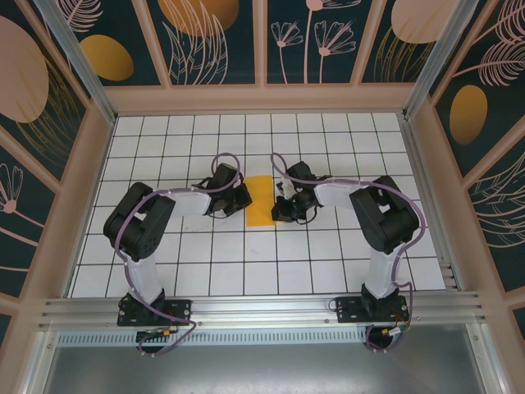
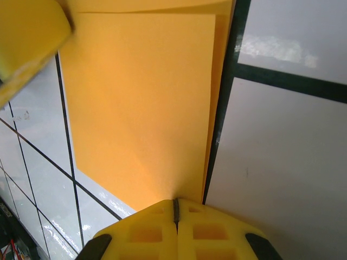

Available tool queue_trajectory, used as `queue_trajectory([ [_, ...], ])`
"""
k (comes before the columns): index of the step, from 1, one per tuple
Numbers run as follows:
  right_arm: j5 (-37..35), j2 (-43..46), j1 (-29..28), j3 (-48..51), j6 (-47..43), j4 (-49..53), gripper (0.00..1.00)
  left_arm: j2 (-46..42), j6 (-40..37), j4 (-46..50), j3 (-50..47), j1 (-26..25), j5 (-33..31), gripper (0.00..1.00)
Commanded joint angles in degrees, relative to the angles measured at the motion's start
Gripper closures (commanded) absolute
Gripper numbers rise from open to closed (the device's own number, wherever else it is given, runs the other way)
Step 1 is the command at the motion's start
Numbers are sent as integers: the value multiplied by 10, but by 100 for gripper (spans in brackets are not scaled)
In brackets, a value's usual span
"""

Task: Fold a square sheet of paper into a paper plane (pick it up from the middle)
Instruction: Fold the triangle a second time at the center of the table.

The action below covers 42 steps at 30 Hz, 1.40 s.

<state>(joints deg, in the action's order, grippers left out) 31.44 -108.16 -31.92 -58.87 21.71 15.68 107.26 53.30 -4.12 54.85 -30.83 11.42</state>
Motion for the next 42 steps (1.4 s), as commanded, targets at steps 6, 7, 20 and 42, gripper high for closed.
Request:
queue_trajectory([
  [6,-130,-51,3,29,-10,95,97,-19,-43,100,48,32,-92,98],
  [7,-128,-50,3,28,-11,94,97,-28,-40,84,43,32,-70,98],
  [20,-86,-35,3,14,-9,80,96,-22,-7,-35,5,-15,70,98],
  [42,45,-29,2,-119,-29,47,92,32,-7,32,-1,-18,10,100],
])
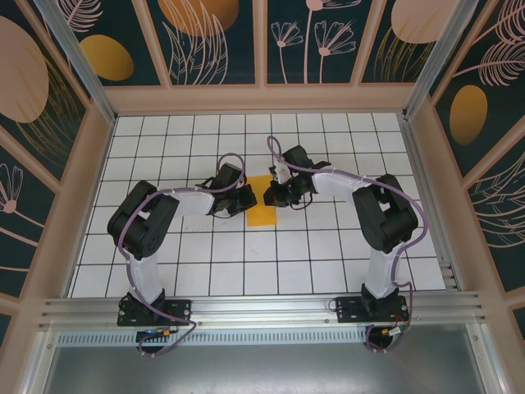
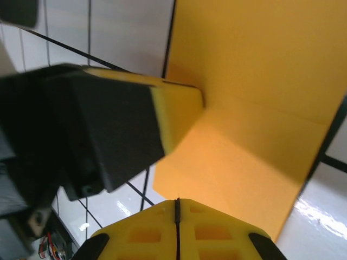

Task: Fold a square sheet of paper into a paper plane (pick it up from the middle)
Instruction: Fold the triangle a second time at the center of the table.

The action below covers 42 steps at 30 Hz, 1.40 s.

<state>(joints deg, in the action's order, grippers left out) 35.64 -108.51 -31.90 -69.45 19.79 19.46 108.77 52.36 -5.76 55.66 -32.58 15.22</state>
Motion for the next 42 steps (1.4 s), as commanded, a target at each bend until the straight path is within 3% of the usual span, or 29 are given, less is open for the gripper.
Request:
queue_trajectory([
  [1,-3,-32,2,-16,-8,9,92,17,3,50,-8,0,-30,100],
  [20,-19,-65,-8,14,-26,28,95,31,26,75,-7,1,-55,100],
  [34,-47,45,2,180,-9,23,95,26,22,81,-11,1,-60,100],
  [39,-62,102,20,168,19,-3,95,16,19,55,-5,1,-44,98],
  [42,-68,124,30,150,52,-41,88,0,20,32,-2,1,-30,94],
])
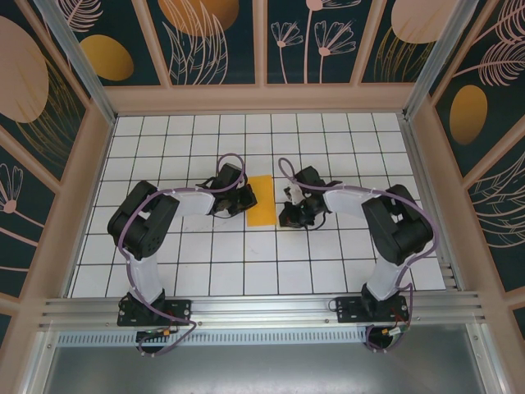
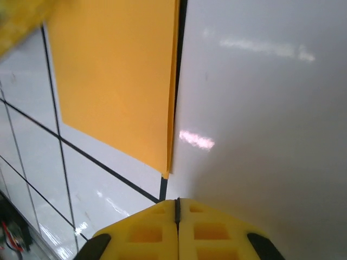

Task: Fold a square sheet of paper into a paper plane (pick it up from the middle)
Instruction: Fold the triangle a second time at the center of the table, then turn over the square sheet of paper at the center of the table.

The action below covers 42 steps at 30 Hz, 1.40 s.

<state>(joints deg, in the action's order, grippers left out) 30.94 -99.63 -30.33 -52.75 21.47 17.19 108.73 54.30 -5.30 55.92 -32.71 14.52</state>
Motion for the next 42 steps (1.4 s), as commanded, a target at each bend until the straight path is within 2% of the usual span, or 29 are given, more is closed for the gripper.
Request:
queue_trajectory([
  [1,-26,36,18,-23,44,-27,85,-7,1,18,-5,2,-19,92],
  [5,-22,14,36,-44,71,-76,71,-44,16,-38,-5,2,8,78],
  [9,9,-21,47,-79,71,-102,61,-80,29,-29,-5,2,-15,65],
  [13,44,-50,50,-101,41,-105,52,-122,37,-21,-28,6,-40,57],
  [16,43,-77,51,-121,1,-89,49,-142,40,-30,-55,13,-51,54],
  [20,64,-108,55,-147,-32,-76,49,-156,45,-46,-84,21,-49,50],
  [25,83,-134,55,-165,-56,-60,56,-157,50,-59,-106,22,-36,47],
  [31,92,-162,49,-180,-91,-31,61,-144,52,-62,-107,22,-25,46],
  [38,139,-163,44,-176,-124,-19,66,-141,50,-60,-100,22,-20,43],
  [42,136,-170,43,-182,-135,-9,74,-136,50,-76,-103,23,-9,42],
])
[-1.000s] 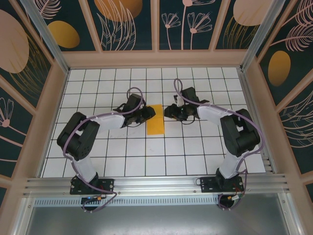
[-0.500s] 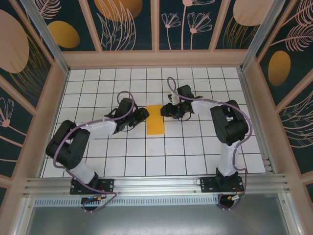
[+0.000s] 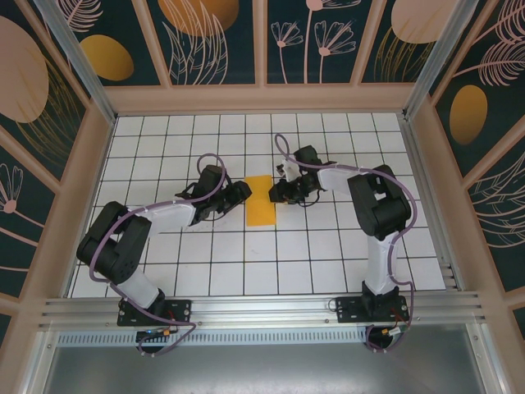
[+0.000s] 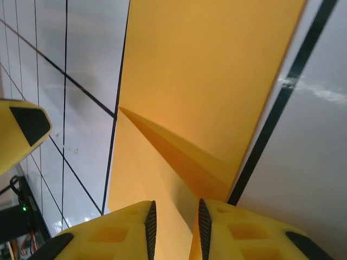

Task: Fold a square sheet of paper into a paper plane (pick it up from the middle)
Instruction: Turn over the square sheet of paper at the center of the table.

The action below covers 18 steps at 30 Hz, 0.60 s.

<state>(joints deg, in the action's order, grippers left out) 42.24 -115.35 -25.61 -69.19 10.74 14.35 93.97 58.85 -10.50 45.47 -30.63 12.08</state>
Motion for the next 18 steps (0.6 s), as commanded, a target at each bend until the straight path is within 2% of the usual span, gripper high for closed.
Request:
queue_trajectory([
  [1,24,-12,-4,-16,-28,19,76,13,5,-31,-1,2,19,42],
  [5,13,-12,-2,-14,-19,9,91,21,5,-75,-14,1,43,41],
  [8,35,-2,7,4,0,-25,97,26,6,-120,-25,1,73,41],
  [14,85,8,24,20,37,-73,98,36,-19,-157,-23,0,110,41],
  [18,92,8,31,17,50,-80,98,39,-28,-154,-20,0,109,41],
])
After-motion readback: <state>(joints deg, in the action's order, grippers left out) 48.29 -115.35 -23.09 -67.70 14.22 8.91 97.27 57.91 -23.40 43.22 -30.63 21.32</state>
